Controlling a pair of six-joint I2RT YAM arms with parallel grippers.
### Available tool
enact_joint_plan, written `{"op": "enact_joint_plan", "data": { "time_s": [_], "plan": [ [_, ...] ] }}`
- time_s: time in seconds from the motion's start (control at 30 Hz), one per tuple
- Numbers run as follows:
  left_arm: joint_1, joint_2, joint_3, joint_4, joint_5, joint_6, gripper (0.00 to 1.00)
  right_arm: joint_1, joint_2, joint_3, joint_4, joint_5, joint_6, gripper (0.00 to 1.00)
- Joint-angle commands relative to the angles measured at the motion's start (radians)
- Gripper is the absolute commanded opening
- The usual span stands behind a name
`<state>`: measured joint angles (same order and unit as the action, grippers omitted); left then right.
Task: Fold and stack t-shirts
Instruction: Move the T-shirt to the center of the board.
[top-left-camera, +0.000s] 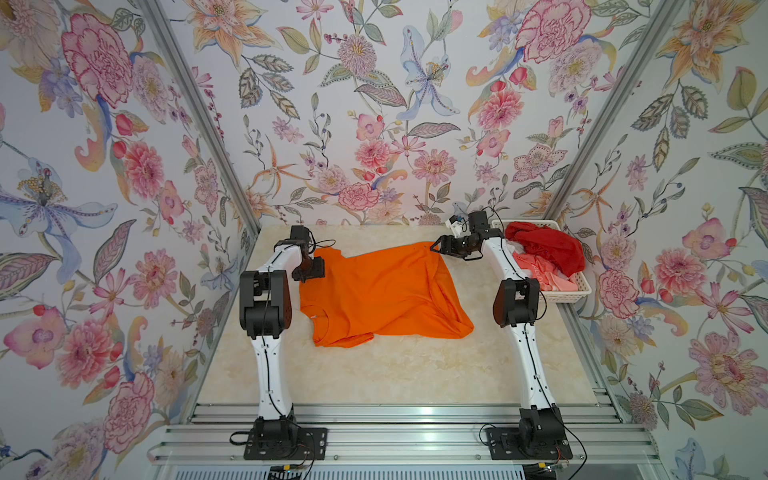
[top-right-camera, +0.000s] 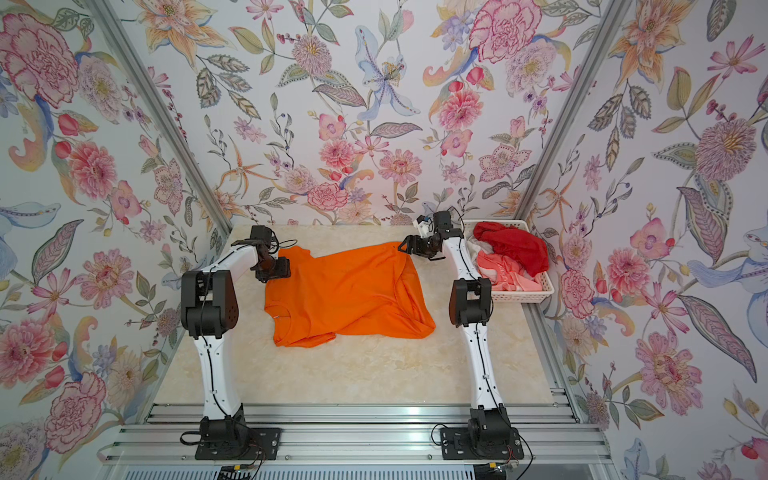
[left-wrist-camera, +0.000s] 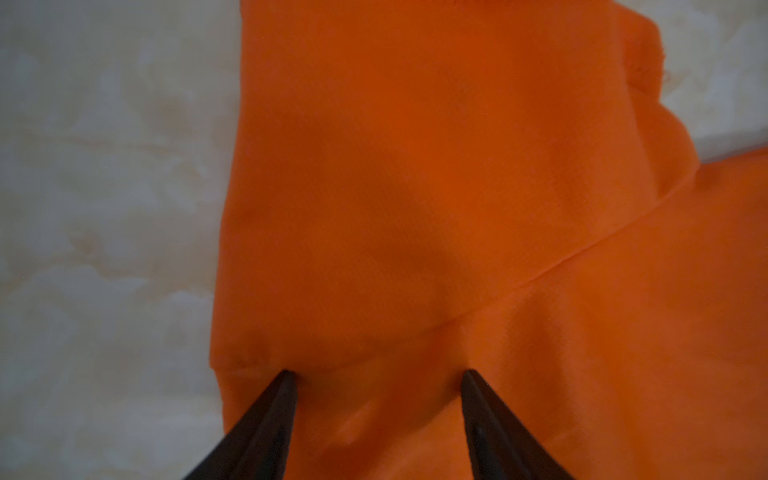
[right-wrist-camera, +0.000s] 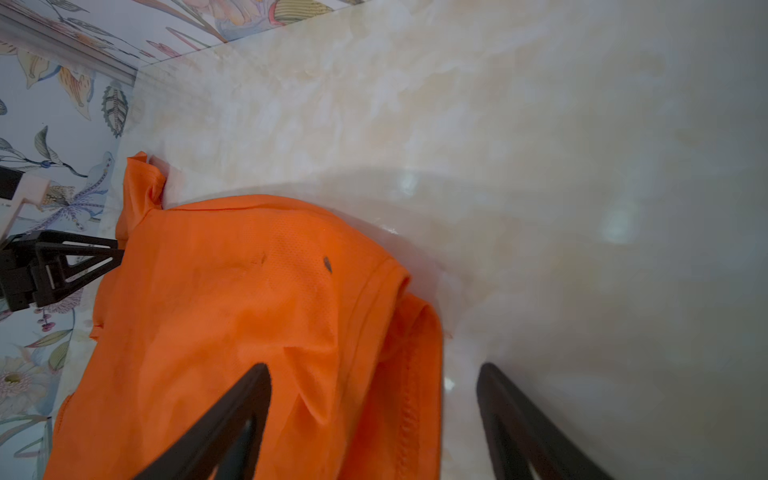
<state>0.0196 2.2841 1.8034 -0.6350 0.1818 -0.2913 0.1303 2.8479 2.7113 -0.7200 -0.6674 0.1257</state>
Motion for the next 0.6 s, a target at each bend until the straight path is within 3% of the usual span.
{"op": "enact_joint_plan", "data": {
  "time_s": [0.0, 0.17, 0.23, 0.3, 0.4, 0.43, 0.57],
  "plan": [
    [0.002, 0.023, 0.024, -0.013, 0.057, 0.01, 0.65, 0.024, 0.064, 0.011, 0.047, 0.002, 0.075, 0.81],
    [-0.019, 0.034, 0.021, -0.013, 0.085, 0.017, 0.64, 0.053, 0.086, 0.013, 0.146, -0.003, 0.149, 0.77],
    [-0.036, 0.046, 0.015, -0.014, 0.101, 0.019, 0.63, 0.069, 0.092, 0.013, 0.17, -0.002, 0.168, 0.7],
    [-0.062, 0.054, 0.0, -0.017, 0.081, 0.03, 0.62, 0.081, 0.093, 0.018, 0.162, -0.005, 0.175, 0.48],
    [-0.089, 0.046, -0.042, -0.017, 0.045, 0.032, 0.57, 0.089, 0.091, 0.016, 0.094, 0.031, 0.144, 0.05],
    [-0.092, 0.04, -0.059, -0.018, 0.038, 0.028, 0.53, 0.088, 0.087, 0.012, 0.064, 0.045, 0.133, 0.0],
    [-0.106, -0.025, -0.168, -0.018, 0.009, 0.01, 0.25, 0.081, 0.038, -0.086, -0.028, 0.072, 0.074, 0.0]
  ]
}}
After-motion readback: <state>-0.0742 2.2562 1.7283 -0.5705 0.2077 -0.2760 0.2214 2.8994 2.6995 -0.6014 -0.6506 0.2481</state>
